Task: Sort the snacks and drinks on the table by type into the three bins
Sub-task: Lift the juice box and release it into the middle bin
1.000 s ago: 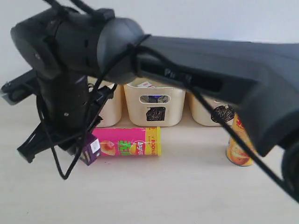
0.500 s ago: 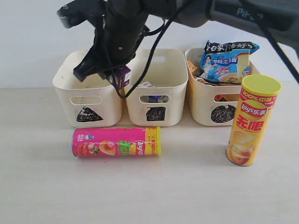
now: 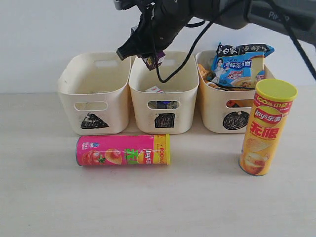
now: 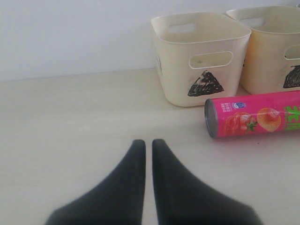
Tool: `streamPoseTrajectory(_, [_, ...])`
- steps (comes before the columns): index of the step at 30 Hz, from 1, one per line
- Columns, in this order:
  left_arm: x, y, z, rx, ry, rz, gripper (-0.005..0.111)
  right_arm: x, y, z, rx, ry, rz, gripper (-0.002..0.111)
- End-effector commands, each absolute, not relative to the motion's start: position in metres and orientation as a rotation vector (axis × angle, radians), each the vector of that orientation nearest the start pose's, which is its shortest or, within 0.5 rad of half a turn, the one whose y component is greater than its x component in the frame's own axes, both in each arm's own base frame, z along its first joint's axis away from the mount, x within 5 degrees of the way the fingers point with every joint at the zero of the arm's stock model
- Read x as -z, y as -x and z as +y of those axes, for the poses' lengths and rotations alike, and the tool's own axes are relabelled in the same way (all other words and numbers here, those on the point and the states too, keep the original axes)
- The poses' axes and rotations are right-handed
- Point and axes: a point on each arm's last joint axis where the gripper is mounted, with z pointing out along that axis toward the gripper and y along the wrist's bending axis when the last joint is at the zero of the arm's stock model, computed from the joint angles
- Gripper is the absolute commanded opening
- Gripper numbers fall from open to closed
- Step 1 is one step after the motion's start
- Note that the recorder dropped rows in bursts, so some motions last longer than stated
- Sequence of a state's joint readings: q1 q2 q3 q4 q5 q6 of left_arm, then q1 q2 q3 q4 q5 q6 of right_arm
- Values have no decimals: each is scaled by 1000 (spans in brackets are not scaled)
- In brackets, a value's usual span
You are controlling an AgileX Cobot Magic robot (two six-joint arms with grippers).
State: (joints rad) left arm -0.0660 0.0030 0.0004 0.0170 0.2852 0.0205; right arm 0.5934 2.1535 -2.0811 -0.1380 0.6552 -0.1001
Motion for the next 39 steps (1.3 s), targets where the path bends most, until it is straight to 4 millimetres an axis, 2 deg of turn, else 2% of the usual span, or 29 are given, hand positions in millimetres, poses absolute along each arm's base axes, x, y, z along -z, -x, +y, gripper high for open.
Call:
streamPoseTrajectory(1, [-188,-55,-3,18,-80,1762,4,-306,-443,274,-135,767,1984,0])
streamPoseTrajectory(9, [-188,-55,-3,18,-80,1762,4,-281,-454,282,-140,773,1966,0])
streamPoseTrajectory(17, [-188,-55,-3,18,-80,1762,4,-276,-455,282,-120,789,1975,0])
streamPoseTrajectory(21, [-188,-55,-3,18,-80,1762,4,-283,-443,284,-105,847,2025,0])
streamPoseTrajectory(24, [-188,-55,-3,18,-80,1762,4,-290,-423,291,-60,986,2055,0])
streamPoseTrajectory(26, [-188,-55,-3,18,-80,1762,4,-296,-410,294,-71,1005,2045,0])
streamPoseTrajectory(28, [-188,-55,-3,18,-80,1762,4,-305,-399,287,-86,981,2034,0])
streamPoseTrajectory(34, [-188,-55,-3,18,-80,1762,4,-307,-372,250,-104,935,1990,0])
streamPoseTrajectory(37, [-188,-55,-3,18,-80,1762,4,-317,-370,241,-122,879,1897,0])
streamPoseTrajectory(39, [-188,-55,-3,18,-80,1762,4,-321,-376,234,-123,838,1866,0])
